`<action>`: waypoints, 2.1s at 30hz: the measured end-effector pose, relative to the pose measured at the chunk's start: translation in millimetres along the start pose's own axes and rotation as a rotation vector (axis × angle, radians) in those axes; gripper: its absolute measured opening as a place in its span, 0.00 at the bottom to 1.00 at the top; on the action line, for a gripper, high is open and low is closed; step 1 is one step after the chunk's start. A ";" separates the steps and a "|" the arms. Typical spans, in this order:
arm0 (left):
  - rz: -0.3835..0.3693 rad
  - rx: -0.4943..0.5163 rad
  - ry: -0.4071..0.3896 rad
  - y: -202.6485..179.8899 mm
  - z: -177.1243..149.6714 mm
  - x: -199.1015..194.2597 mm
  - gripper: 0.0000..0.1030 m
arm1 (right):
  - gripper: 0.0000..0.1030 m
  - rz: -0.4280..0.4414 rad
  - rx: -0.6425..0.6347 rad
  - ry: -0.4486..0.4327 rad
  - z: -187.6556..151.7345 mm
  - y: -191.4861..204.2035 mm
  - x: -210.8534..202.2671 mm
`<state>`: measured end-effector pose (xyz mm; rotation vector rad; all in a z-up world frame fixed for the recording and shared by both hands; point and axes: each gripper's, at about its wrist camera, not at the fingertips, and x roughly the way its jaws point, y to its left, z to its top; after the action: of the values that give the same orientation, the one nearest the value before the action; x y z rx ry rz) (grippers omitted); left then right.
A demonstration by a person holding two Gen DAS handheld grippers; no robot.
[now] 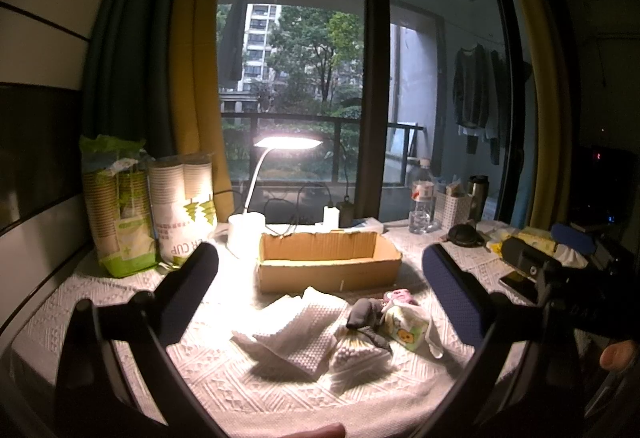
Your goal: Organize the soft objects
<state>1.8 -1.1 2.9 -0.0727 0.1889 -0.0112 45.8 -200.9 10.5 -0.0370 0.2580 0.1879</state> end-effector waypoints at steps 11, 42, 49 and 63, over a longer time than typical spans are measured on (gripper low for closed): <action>0.001 -0.001 -0.002 -0.5 -1.0 -0.3 1.00 | 0.98 0.002 -0.002 0.003 -1.3 2.0 -0.3; 0.013 -0.009 0.032 2.8 -4.6 -0.1 1.00 | 0.98 0.000 -0.006 0.003 -1.6 3.2 0.0; 0.015 -0.043 0.042 10.6 -7.6 3.2 1.00 | 0.98 -0.002 -0.042 0.020 -0.9 7.7 11.3; 0.048 -0.046 0.183 24.0 -32.9 57.3 1.00 | 0.98 -0.015 -0.039 0.117 -15.5 -0.8 68.2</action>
<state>52.0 19.5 -41.7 -0.1128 0.3743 0.0344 106.8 -190.4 -21.9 -0.0889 0.3705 0.1762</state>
